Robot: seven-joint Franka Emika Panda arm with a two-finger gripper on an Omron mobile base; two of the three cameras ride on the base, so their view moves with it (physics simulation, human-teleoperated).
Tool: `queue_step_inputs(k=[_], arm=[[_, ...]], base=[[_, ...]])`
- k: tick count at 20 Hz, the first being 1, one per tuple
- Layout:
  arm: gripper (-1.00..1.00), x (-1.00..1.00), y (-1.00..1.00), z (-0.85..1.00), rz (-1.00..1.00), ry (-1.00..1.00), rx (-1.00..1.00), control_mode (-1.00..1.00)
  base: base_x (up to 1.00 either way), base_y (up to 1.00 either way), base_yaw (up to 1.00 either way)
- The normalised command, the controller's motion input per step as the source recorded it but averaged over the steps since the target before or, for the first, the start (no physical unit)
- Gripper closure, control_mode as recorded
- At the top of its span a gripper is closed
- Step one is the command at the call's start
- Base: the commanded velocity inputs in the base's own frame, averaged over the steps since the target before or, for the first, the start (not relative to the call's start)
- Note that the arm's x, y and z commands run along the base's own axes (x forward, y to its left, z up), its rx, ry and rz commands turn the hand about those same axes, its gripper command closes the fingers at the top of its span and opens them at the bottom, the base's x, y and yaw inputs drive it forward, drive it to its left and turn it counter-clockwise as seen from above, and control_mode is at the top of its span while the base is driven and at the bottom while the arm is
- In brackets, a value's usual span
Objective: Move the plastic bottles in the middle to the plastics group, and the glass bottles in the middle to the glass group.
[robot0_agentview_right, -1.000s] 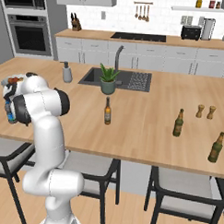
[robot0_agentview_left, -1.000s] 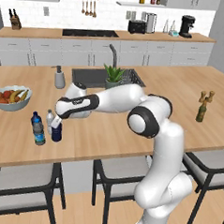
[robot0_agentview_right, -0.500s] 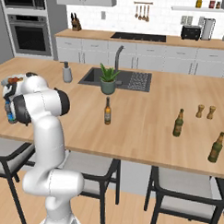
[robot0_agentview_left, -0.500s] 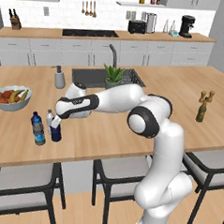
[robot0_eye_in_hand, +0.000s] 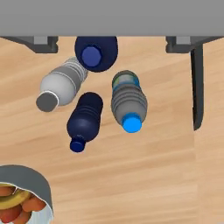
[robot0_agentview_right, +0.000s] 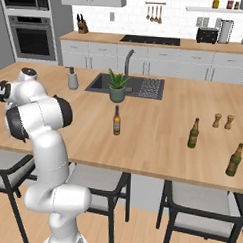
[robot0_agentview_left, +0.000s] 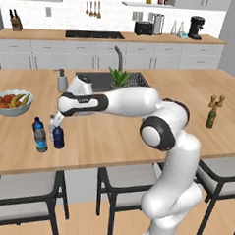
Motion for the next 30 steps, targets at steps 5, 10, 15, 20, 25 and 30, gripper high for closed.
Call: queue_step_inputs(k=[5, 10, 15, 20, 25, 30], arm=[[-1.0, -0.48, -0.45, 0.41, -0.11, 0.0, 0.0, -1.0], [-1.0, -0.6, -0.54, 0.0, -0.2, 0.0, 0.0, -1.0], [-1.0, -0.52, -0.57, 0.0, -0.26, 0.0, 0.0, -1.0], [-1.0, -0.1, -0.89, 0.13, -0.29, 0.0, 0.0, -1.0], [-1.0, 0.0, -0.88, 0.11, -0.29, 0.03, 0.0, -1.0], [-1.0, 0.0, -0.83, 0.0, -0.3, 0.08, 0.0, -1.0]], base=[[0.0, 0.0, 0.0], [0.0, 0.0, 0.0], [0.0, 0.0, 0.0], [0.0, 0.0, 0.0], [0.0, 0.0, 0.0], [0.0, 0.0, 0.0]])
